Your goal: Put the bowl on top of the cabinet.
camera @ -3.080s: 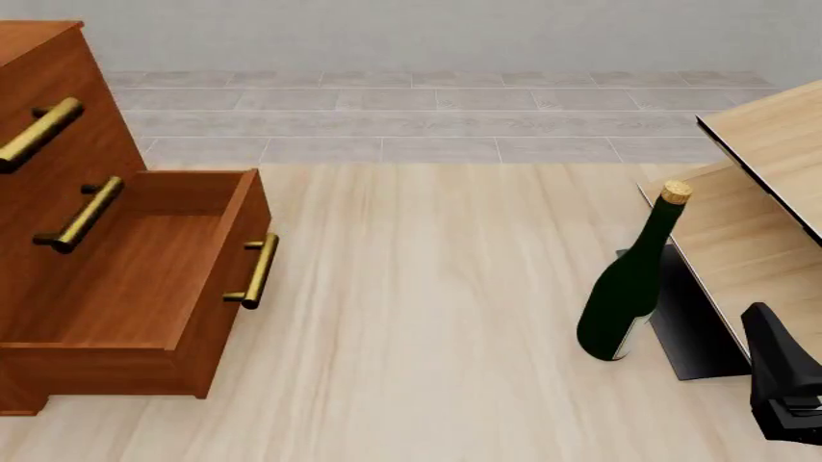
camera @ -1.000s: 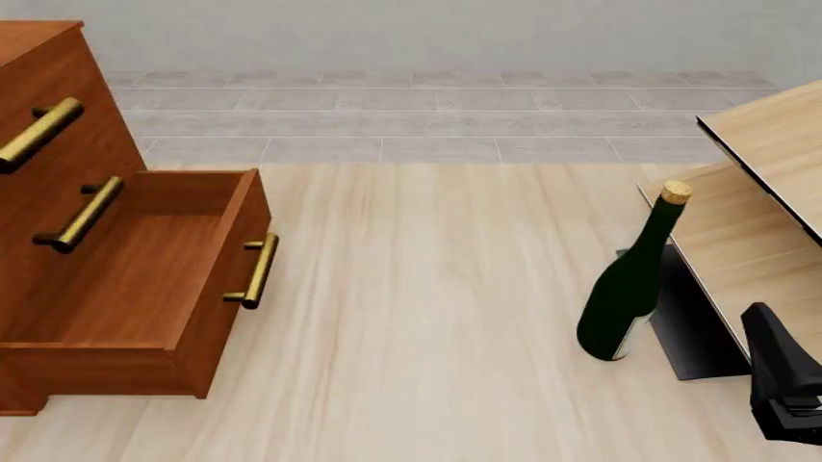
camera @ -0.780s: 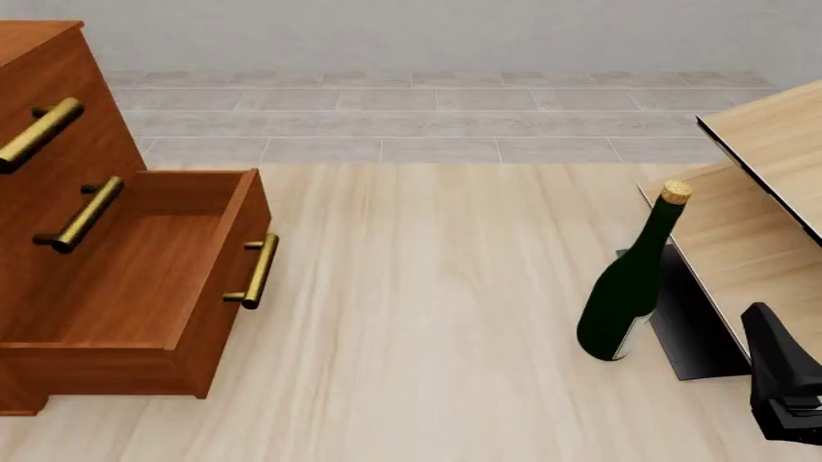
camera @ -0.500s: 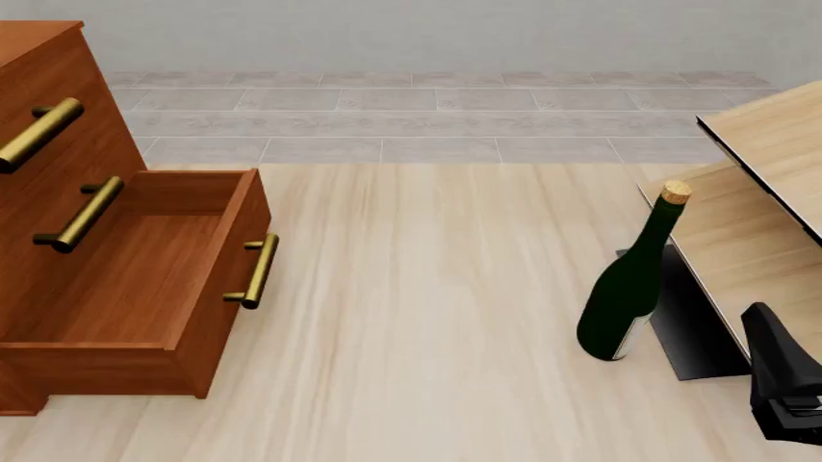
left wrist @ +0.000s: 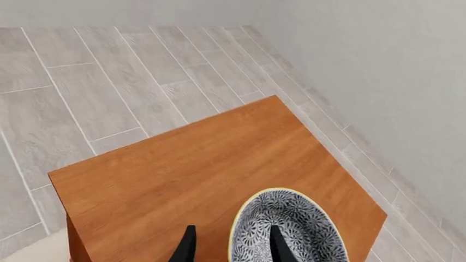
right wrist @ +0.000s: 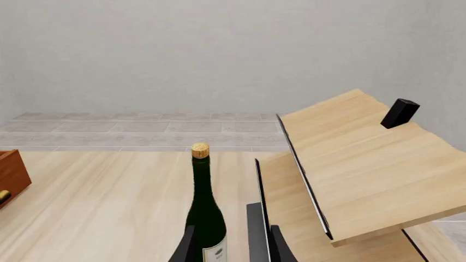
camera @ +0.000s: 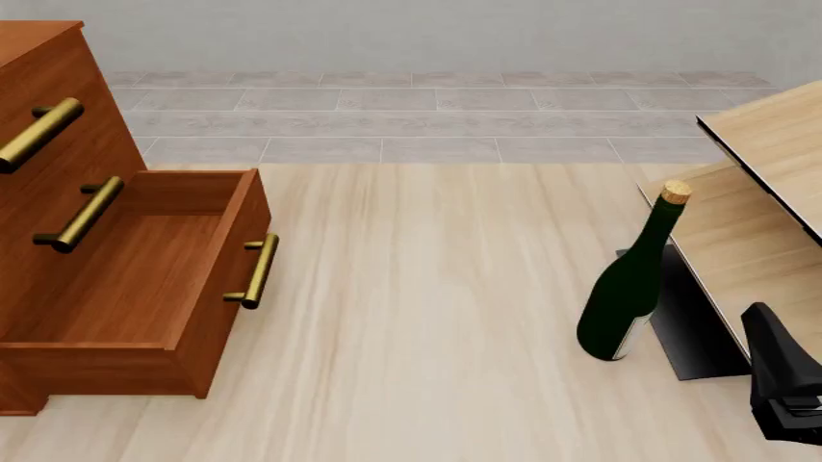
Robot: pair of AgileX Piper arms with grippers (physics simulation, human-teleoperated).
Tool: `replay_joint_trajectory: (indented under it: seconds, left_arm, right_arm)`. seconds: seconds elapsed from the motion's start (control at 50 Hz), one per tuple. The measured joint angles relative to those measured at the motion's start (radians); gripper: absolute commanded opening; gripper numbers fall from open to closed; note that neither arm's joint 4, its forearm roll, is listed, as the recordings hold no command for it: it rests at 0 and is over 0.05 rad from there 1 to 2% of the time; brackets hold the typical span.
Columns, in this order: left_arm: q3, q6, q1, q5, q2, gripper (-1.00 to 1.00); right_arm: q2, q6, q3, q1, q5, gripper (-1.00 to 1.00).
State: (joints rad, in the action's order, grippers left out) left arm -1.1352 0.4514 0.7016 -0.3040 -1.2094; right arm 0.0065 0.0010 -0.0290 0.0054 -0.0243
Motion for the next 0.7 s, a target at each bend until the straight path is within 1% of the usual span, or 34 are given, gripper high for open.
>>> replay_joint_trajectory:
  seconds: [0.32, 0.7]
  left_arm:
    - [-0.012, 0.002, -0.003, -0.011, 0.043, 1.00]
    - [-0.089, 0.058, -0.049, -0.061, 0.182, 1.00]
  right_arm:
    - [0.000, 0.000, 0.000, 0.000, 0.000, 1.00]
    - [0.000, 0.000, 0.000, 0.000, 0.000, 1.00]
